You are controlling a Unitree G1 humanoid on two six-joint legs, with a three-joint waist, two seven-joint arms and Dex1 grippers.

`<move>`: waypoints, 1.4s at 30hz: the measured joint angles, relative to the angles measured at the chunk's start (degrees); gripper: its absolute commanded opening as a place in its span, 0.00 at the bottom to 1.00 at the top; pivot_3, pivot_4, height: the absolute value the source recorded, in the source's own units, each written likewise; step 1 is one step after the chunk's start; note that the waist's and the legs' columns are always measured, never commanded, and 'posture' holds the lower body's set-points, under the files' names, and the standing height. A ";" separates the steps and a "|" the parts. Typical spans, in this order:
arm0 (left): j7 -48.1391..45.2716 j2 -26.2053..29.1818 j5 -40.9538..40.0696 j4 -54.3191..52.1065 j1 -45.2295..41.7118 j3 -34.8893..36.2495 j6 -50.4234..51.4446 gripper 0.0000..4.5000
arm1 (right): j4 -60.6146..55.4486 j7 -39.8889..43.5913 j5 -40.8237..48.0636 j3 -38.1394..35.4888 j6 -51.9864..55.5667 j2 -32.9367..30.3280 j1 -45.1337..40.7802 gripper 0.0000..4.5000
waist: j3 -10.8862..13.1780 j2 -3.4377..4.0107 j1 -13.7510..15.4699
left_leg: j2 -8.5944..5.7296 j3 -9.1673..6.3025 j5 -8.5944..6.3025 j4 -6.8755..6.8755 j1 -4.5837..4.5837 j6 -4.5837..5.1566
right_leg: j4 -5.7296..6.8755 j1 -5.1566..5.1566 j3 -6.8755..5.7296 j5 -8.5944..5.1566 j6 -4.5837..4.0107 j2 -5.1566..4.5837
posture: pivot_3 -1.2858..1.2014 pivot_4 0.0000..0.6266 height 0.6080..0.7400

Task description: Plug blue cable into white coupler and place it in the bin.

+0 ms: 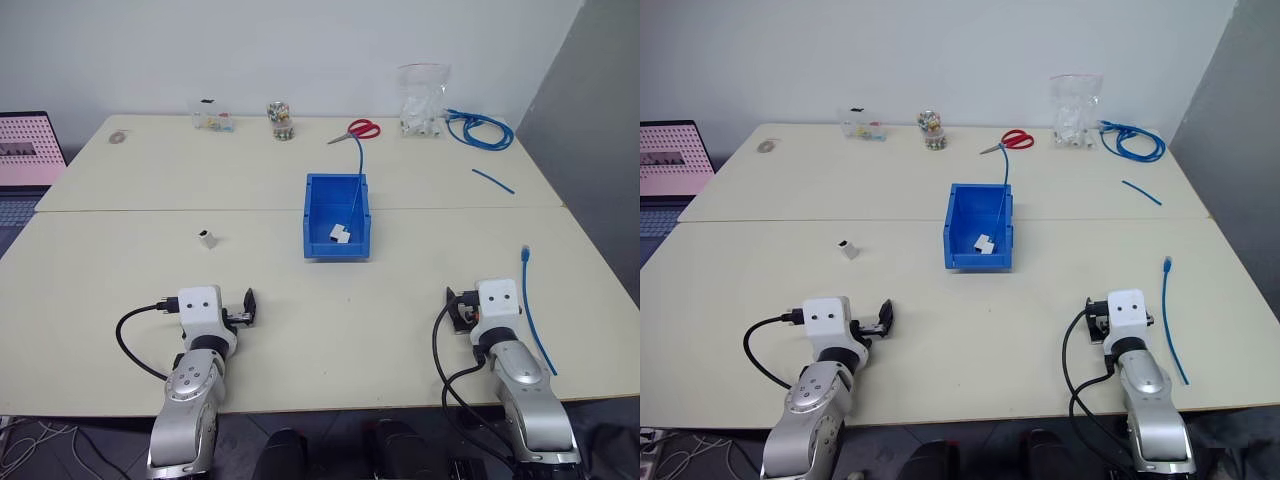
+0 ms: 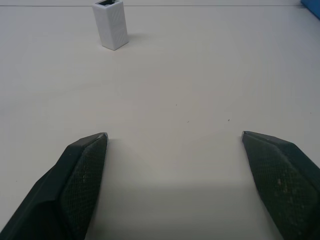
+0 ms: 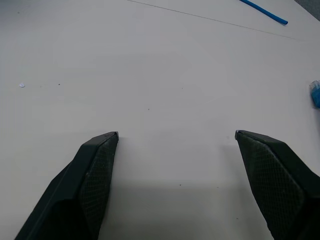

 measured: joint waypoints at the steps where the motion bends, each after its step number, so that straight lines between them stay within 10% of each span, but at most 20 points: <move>1: 0.00 0.05 0.19 -0.01 0.00 -0.07 -0.01 1.00 | 0.00 0.00 0.00 0.00 0.00 0.00 0.00 0.88 | 0.00 0.00 0.00 | 0.00 0.00 0.00 0.00 0.00 0.00 | 0.00 0.00 0.00 0.00 0.00 0.00 | 0.52 0.24 1.00; 32: -0.73 -1.06 0.55 -1.20 -0.80 -1.00 1.61 1.00 | -0.57 0.00 -0.15 -0.10 0.59 -0.53 0.03 0.88 | 0.05 -0.07 0.04 | -0.02 0.00 0.00 0.01 -0.09 0.00 | -0.01 -0.05 -0.02 0.00 0.01 0.00 | 0.52 0.24 1.00; 42: -24.48 8.74 -4.58 -1.44 -12.87 -14.33 2.38 1.00 | -3.77 -1.47 -1.04 -5.72 6.20 -4.34 -2.03 0.88 | 0.24 -0.02 0.35 | -0.15 0.02 0.01 0.11 -0.44 -0.01 | -0.18 -0.16 -0.04 0.10 0.17 -0.02 | 0.52 0.24 1.00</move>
